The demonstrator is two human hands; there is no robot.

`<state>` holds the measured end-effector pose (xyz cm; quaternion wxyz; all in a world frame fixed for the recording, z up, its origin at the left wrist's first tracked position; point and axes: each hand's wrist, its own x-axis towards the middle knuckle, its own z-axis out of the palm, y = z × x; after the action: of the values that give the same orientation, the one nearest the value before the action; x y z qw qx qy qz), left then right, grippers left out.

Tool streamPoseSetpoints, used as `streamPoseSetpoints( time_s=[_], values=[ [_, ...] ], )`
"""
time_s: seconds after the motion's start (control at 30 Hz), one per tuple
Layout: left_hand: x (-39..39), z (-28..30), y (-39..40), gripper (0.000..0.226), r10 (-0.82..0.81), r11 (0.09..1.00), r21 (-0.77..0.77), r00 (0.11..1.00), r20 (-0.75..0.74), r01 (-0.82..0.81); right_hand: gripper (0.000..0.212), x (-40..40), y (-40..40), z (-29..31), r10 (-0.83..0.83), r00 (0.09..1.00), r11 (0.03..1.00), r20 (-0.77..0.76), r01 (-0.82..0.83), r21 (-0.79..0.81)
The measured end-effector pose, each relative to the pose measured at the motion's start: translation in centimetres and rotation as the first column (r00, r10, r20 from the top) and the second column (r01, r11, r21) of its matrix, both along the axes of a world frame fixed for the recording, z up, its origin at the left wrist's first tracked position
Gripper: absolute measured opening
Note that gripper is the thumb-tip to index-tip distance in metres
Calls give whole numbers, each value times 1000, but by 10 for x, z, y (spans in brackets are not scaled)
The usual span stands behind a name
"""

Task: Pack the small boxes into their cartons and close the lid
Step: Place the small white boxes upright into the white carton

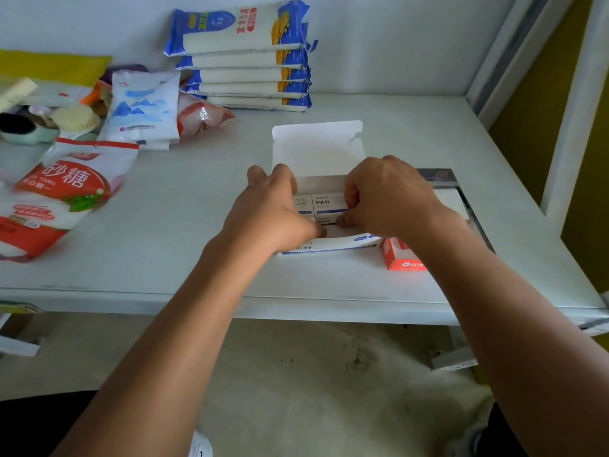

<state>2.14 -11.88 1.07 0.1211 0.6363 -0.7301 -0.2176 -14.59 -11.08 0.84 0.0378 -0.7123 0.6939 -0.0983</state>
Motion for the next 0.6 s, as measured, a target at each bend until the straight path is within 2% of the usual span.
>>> streamPoseSetpoints(
  time_s=[0.07,0.13,0.17,0.23,0.3,0.37,0.43,0.6],
  values=[
    [0,0,0,63,11,1000,-26,1000,-8,-12,18,-6,4,6,34,995,997,91,-40,63],
    [-1,-1,2,59,42,993,-114,999,-21,-44,7,-16,10,13,49,962,989,270,-84,118],
    [-2,-2,3,55,58,982,-176,998,-38,-63,5,-22,14,17,44,933,993,358,-81,89],
    [-6,-4,5,44,64,951,-296,992,-106,-93,3,-38,19,22,-15,897,998,441,39,-47],
    [-11,-3,6,34,44,920,-375,983,-180,-110,10,-61,18,23,-195,922,971,335,229,-64],
    [-17,-2,5,28,3,905,-415,976,-219,-96,20,-78,17,19,-360,931,930,67,351,112],
    [-22,-2,5,27,-43,904,-423,970,-240,-65,41,-80,20,11,-389,910,879,-144,413,237],
    [-28,-7,6,24,-82,917,-397,959,-273,-35,51,-71,28,6,-451,860,848,-239,497,186]
  ],
)
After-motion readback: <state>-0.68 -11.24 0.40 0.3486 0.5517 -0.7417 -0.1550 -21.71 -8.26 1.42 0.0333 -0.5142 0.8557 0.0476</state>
